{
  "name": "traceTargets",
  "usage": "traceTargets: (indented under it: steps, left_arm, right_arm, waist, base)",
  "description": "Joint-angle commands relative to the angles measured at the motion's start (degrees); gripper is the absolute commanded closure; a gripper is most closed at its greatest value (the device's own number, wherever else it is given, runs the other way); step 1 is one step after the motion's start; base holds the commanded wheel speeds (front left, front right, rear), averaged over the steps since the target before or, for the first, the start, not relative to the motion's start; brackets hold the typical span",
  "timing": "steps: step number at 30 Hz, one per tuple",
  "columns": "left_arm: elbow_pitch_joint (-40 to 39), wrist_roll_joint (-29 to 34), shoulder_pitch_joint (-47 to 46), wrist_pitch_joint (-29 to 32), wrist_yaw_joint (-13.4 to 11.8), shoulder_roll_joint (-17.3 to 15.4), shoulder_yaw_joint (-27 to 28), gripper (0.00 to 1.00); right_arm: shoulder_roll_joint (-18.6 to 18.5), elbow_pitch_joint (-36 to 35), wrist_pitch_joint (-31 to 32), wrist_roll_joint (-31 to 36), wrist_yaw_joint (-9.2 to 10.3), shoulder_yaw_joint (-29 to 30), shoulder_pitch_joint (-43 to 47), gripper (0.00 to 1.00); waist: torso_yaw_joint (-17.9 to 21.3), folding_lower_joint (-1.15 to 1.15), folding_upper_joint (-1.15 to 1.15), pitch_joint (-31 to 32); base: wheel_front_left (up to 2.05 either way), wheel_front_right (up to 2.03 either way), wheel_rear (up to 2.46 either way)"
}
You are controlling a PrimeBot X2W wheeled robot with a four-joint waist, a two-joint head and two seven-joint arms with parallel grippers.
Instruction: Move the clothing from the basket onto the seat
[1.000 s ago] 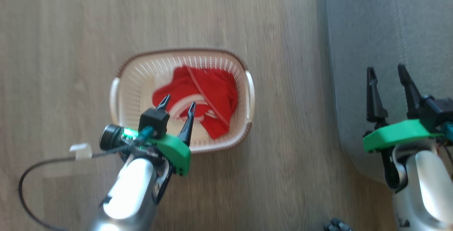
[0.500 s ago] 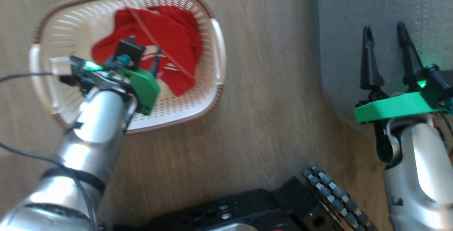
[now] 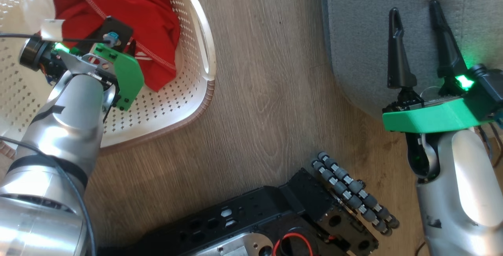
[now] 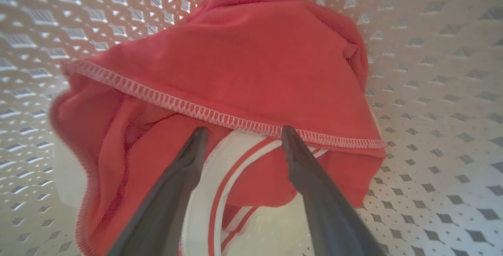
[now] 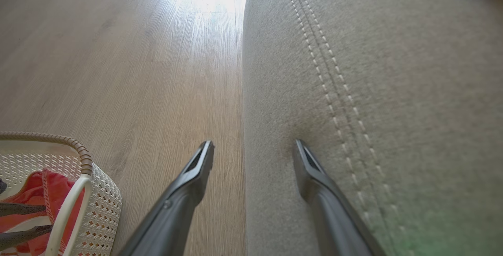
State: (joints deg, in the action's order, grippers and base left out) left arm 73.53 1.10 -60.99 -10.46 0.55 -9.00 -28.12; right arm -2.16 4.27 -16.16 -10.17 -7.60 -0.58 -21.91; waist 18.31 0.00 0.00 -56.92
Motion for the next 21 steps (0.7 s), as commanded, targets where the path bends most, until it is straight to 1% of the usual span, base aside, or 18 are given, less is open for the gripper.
traceTargets:
  steps: [1,3,7,14,18,21]
  left_arm:
    - [-0.05,0.88,0.6,0.67,0.25,-1.54,-0.15,0.0]
    - [0.12,1.78,0.11,2.19,-0.02,-1.71,-1.27,0.0]
    - [0.3,3.4,-0.77,5.32,-1.41,-1.85,-3.24,0.0]
    - [0.4,4.24,-3.17,9.87,-5.52,-2.01,-4.42,0.0]
    - [0.41,3.96,-4.0,11.2,-5.91,-2.1,-4.67,0.0]
    - [0.42,3.3,-4.25,12.67,-5.82,-1.41,-4.57,0.0]
  right_arm:
    - [-0.76,2.74,1.16,-1.52,0.11,0.9,4.81,0.0]
    - [-0.74,2.35,1.16,-1.8,0.11,0.82,5.05,0.0]
    - [-0.73,1.5,1.16,-2.07,0.11,0.86,5.52,0.0]
    - [-0.73,-0.22,1.16,-1.93,0.11,0.83,6.5,0.0]
    - [-0.73,-1.02,1.16,-1.83,0.11,0.57,6.93,0.0]
    - [-0.72,-1.49,1.16,-1.6,0.11,0.5,7.17,0.0]
  waist:
    - [-0.03,0.0,0.0,-0.72]
    - [-0.16,0.0,0.0,-1.18]
    - [-0.45,0.0,0.0,-1.73]
    - [-0.99,0.0,0.0,-2.78]
    - [-1.16,0.0,0.0,-3.3]
    - [-1.48,0.0,0.0,-3.48]
  base:
    - [0.0,0.0,0.0]
    - [0.0,0.0,0.0]
    - [0.0,0.0,0.0]
    - [0.0,0.0,0.0]
    - [0.0,0.0,0.0]
    - [0.0,0.0,0.0]
